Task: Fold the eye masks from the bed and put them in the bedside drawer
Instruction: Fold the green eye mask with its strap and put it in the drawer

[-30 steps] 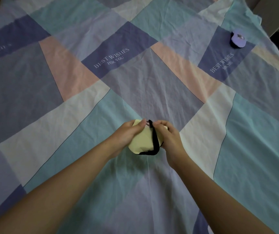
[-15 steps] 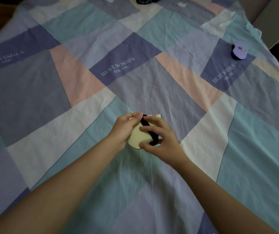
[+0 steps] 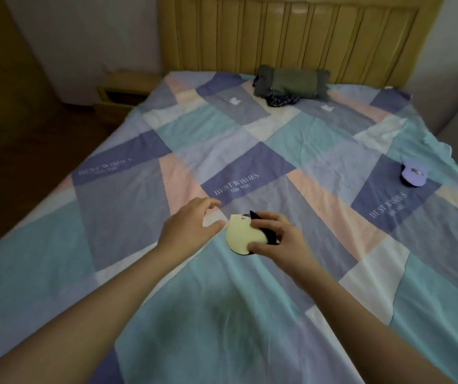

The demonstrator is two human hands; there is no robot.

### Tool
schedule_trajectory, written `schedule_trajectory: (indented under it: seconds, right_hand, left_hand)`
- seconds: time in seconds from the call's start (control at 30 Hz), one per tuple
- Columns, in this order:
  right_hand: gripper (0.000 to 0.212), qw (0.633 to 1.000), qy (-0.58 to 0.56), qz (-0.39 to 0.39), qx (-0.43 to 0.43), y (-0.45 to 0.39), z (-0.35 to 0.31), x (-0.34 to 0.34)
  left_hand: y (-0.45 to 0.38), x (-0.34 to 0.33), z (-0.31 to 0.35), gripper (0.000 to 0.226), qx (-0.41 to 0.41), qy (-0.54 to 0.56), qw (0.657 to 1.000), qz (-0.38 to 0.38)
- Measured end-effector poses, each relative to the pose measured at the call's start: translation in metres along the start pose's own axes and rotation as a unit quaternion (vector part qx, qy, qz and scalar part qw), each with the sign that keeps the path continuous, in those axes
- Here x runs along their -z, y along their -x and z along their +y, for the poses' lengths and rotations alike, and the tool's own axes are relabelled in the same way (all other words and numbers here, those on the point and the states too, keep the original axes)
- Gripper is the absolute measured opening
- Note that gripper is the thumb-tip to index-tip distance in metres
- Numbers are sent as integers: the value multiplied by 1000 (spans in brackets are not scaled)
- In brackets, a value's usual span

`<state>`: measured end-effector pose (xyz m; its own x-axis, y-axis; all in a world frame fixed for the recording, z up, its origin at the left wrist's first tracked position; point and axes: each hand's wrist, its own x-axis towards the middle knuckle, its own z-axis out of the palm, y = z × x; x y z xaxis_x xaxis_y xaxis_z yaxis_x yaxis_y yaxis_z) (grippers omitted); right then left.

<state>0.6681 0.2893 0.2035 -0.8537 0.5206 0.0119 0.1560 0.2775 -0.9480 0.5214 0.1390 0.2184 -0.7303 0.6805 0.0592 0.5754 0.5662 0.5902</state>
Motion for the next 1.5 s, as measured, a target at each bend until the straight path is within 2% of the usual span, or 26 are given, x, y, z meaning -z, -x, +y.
schedule_trajectory:
  seconds: [0.1,0.17,0.3,0.47,0.73,1.07,1.3,1.5]
  right_hand:
    - [43,999,-4,-16,32,4,-48,5]
    - [42,998,4,-36,60,10,-84,7]
    - [38,987,34,-74,142,24,-163,4]
    - [39,959,49,-126,249,46,-267,-17]
    - [33,923,-51,-185,334,101,-401,-110]
    - [42,881,-77,-278,374,146,-487,-273]
    - [42,866,-79,-317,378,171,-524,-398]
    - [37,846,-70,-339,406,157,-558,-508]
  left_hand:
    - [16,61,10,56,-7,-158,987,13]
    - [31,101,21,60,5,-222,975,26]
    - [81,183,44,60,33,-249,965,77]
    - [165,284,67,60,62,-339,928,137]
    - [302,392,72,63,128,-399,880,222]
    - [414,487,-10,60,206,-439,841,241]
    - [485,550,-100,60,270,-445,816,250]
    - [495,605,-196,64,310,-423,808,270]
